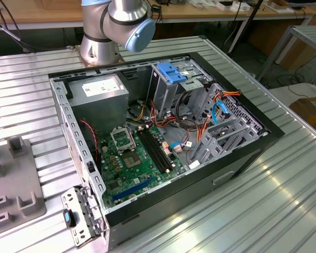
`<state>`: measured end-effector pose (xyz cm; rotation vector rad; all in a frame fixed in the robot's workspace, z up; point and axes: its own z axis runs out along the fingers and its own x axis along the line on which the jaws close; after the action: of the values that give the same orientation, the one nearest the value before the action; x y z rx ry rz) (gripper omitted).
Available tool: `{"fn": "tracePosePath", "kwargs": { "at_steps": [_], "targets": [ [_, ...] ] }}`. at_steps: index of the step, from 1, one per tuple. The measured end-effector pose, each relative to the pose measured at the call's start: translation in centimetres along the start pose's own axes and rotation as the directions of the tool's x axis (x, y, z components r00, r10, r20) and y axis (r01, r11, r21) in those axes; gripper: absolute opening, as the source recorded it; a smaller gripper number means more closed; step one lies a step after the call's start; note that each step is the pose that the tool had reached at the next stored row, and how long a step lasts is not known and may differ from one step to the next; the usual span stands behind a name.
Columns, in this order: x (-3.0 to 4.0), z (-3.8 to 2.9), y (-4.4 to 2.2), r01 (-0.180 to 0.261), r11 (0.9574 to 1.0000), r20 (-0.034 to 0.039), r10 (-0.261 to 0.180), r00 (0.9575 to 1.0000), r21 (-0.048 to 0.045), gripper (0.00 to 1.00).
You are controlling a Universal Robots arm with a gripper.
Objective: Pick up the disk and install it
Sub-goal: 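Pick up the disk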
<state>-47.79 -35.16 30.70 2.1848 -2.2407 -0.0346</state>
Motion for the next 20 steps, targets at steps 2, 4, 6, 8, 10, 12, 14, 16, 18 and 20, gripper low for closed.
{"fn": "tracePosePath", "kwargs": {
  "at_steps": [2,4,6,8,10,12,14,16,18,20],
  "targets": [
    [0.00,-0.03,0.00,0.000,1.0000,-0.0001,0.000,1.0000,-0.0002,0.37],
    [0.00,-0.04,0.00,0.000,1.0000,-0.0001,0.000,1.0000,-0.0002,0.37],
    [0.00,-0.05,0.00,0.000,1.0000,-0.0002,0.000,1.0000,-0.0003,0.37],
    [0.00,-0.08,0.00,0.000,1.0000,-0.0002,0.000,1.0000,-0.0004,0.37],
    [0.00,-0.42,0.01,0.000,1.0000,-0.0002,0.000,1.0000,-0.0004,0.37],
    [-0.01,-0.73,0.02,0.000,1.0000,-0.0001,0.000,1.0000,-0.0003,0.37],
    [-0.01,-1.25,0.03,0.000,1.0000,-0.0001,0.000,1.0000,-0.0002,0.37],
    [-0.01,-2.08,0.05,0.000,1.0000,-0.0002,0.000,1.0000,-0.0001,0.37],
    [-0.02,-2.75,0.06,0.000,1.0000,-0.0001,0.000,1.0000,0.0002,0.37],
    [-0.03,-4.04,0.10,0.000,1.0000,-0.0002,0.000,1.0000,0.0003,0.37]
  ]
}}
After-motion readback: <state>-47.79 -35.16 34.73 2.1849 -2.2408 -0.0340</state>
